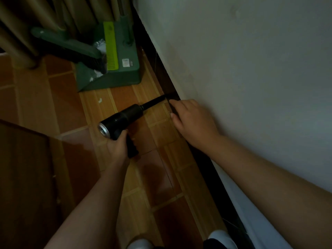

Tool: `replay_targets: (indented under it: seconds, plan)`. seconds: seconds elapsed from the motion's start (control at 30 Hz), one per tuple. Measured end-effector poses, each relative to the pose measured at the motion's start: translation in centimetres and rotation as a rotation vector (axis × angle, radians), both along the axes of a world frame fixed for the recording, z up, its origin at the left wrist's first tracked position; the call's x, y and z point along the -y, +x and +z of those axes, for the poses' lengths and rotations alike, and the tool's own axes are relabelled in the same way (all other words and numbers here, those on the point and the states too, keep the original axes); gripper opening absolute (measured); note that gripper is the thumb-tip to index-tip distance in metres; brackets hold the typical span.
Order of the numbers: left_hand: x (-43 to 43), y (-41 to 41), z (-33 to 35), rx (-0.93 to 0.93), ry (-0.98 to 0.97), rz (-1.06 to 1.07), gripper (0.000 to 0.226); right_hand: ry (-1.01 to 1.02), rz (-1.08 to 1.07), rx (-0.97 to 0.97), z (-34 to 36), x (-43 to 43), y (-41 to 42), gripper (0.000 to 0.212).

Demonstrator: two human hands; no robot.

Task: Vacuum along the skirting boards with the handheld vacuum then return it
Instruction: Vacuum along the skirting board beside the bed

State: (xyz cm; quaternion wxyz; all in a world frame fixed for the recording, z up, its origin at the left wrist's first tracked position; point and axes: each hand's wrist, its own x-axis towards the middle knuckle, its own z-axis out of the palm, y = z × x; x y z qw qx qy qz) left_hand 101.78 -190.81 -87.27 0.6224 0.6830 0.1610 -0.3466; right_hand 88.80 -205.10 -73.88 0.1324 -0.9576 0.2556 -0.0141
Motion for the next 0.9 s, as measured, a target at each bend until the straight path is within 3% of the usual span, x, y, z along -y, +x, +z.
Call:
replay_targets:
  seconds: [0.27,0.5,0.9]
  plan:
    - [0.6,-1.0,0.0,0.045,0.024,0.042,0.048,0.034,-0.054,0.069,1.0,-1.7,-2.6,0.038]
    - [0.4,-2.7,-2.3,0.019,-0.069,0.077,0.042,-0.018,0.033,-0.086,0.8,-2.9,-3.7,0.039]
    - [-0.2,-4.9,-1.0,0.036,-0.079,0.096,0.041,-0.026,0.053,-0.108,1.3,-4.2,-6.1,0.041]
